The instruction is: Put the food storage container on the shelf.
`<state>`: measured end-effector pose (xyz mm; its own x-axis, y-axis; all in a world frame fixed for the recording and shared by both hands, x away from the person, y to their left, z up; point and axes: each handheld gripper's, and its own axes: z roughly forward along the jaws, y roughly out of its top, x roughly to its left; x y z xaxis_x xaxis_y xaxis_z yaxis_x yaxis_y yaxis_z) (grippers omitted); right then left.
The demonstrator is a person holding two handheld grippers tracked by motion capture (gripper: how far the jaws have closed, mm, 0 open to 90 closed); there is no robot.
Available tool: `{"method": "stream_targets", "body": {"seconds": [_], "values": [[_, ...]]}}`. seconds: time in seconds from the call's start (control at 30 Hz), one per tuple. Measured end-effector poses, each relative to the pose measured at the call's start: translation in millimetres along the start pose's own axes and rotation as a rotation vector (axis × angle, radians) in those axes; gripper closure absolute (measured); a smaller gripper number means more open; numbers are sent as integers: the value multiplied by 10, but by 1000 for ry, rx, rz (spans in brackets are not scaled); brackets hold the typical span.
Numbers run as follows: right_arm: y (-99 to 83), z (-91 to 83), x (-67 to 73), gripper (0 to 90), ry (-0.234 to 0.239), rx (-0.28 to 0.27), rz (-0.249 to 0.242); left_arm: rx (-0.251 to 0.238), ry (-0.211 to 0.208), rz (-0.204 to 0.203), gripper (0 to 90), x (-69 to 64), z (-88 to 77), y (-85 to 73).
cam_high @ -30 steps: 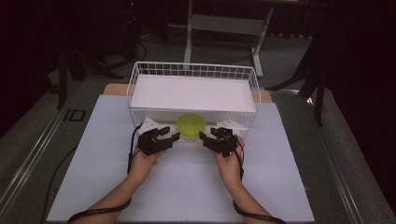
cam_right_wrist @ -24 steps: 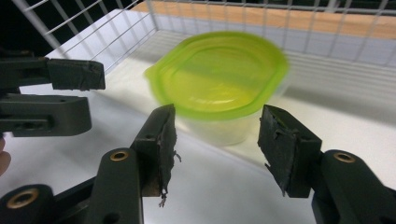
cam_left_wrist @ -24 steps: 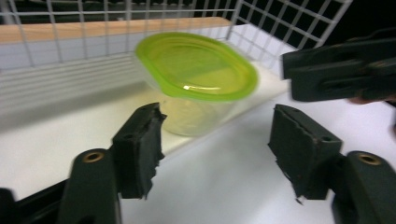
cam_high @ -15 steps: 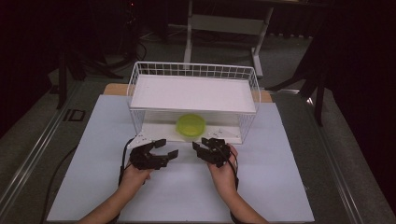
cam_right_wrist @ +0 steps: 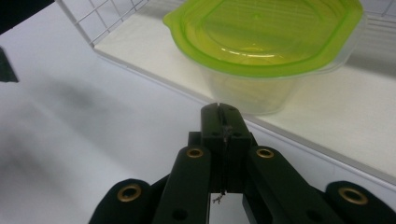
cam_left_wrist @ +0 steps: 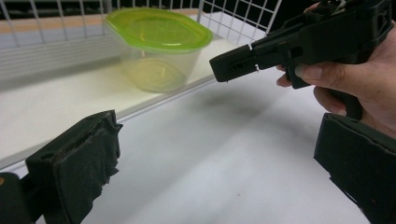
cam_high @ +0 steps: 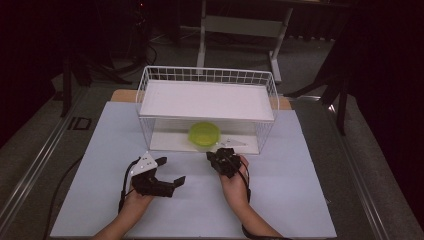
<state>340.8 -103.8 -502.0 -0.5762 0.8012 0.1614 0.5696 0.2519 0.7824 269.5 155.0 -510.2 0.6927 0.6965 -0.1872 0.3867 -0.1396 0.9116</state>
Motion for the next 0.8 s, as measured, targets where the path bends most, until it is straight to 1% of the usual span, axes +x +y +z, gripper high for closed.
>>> {"method": "stream_targets", "body": {"seconds": [0.03, 0.13, 0.3, 0.37, 0.5, 0.7, 0.73, 0.8], "values": [[5, 13, 1, 899, -8, -3, -1, -5, 2, -4, 11, 10, -7, -6], [17, 67, -7, 899, -9, 2, 8, -11, 4, -16, 11, 45, -22, -16], [49, 166, -49, 900, -14, 5, 22, -25, 18, -23, 11, 79, -35, -18], [67, 201, -56, 899, -20, -1, 24, -27, 18, -25, 11, 91, -37, -18], [105, 266, -54, 899, -23, 2, 26, -23, 25, -18, 11, 99, -41, -25], [165, 330, -54, 898, -33, -4, 31, -22, 28, -21, 11, 104, -47, -37], [173, 342, -61, 897, -29, 0, 39, -20, 26, -18, 11, 102, -49, -36], [183, 368, -79, 896, -29, -5, 53, -33, 24, -7, 11, 96, -60, -33]]}}
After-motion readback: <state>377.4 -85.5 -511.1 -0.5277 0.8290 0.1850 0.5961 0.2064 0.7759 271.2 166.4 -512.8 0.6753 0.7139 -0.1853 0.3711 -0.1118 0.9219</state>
